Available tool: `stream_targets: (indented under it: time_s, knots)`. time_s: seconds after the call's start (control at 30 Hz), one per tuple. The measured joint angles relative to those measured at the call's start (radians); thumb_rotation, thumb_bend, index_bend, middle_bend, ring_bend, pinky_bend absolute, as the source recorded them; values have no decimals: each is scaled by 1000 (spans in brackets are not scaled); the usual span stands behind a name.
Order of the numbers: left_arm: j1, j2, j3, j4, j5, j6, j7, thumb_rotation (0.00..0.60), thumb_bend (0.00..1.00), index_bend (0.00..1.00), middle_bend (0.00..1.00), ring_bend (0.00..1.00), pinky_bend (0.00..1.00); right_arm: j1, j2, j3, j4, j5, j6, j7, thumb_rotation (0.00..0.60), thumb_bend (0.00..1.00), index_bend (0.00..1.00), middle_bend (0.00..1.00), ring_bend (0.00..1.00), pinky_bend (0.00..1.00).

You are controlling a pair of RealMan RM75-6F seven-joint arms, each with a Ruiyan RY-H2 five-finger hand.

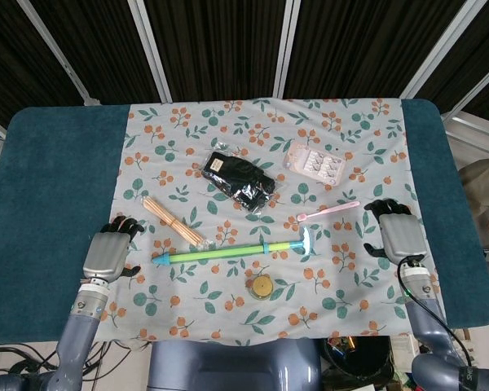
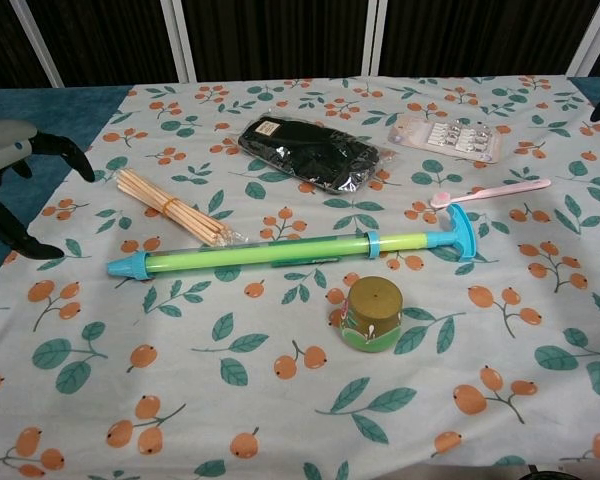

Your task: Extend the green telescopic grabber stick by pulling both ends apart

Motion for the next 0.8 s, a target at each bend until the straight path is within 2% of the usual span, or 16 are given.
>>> stream_targets:
  time_s: [0.23,0.5,0.8]
  knots:
    - [-42,-94,-15,47,-62,1,81,600,162,398,235,131,285,6,-9,5,15,8,-11,20,600,121,275,198,150,205]
    - [-80,-203,-35,103,-130,15,132,600,175,413,243,131,289,8,-7,6,28,11,-23,44,600,125,276,199,151,205]
    - [-105,-278,-36,162,-159,23,153,600,253,442,251,131,292,8,6,7,35,13,-30,65,600,127,278,201,151,205]
